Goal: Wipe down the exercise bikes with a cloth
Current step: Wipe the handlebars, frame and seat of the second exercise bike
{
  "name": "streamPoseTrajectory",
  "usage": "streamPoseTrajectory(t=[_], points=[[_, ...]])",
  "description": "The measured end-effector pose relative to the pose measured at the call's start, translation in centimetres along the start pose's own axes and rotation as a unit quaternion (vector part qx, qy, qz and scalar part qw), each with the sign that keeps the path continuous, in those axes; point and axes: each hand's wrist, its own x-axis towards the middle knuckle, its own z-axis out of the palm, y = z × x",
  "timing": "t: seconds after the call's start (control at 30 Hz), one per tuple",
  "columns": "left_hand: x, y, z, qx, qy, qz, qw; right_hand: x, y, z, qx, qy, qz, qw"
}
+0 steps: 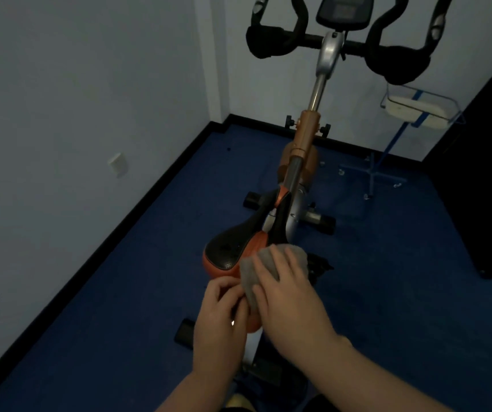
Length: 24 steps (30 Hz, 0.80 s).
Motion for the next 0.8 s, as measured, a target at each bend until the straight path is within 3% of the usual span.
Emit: streamPoseTrajectory(t=[0.13,0.27,0.4,0.5,0.67,0.8], points=[[-0.7,-0.2,-0.1,0.007,-0.003,-0.009,1.000,0.9,-0.5,-0.2,-0.076,-0.047,0.002,0.996],[0.0,0.0,0.0,-0.026,0.029,-0.031,0.999,2.3,-1.4,-0.3,-0.057,-0.007,0.041,0.997],[-0.1,0.3,0.0,-0.073,0.005,-0.024,0.997,-1.0,0.2,1.2,-0.054,0.010,-0.029,0.998],[-0.6,0.2,0.0,-0.091,-0.016,-0.023,0.995,-0.6,2.4,0.7,0.011,0.043,-0.080,0.996],[0.3,0.8,0.1,-0.057,-0.012,0.012,0.998,5.8,3.8,-1.7,0.157,-0.025,-0.052,0.986],[0.9,1.7,0.4,-0.065,-0.026,0.009,0.998,2.1,1.4,0.9,0.223,0.086,0.053,0.970]])
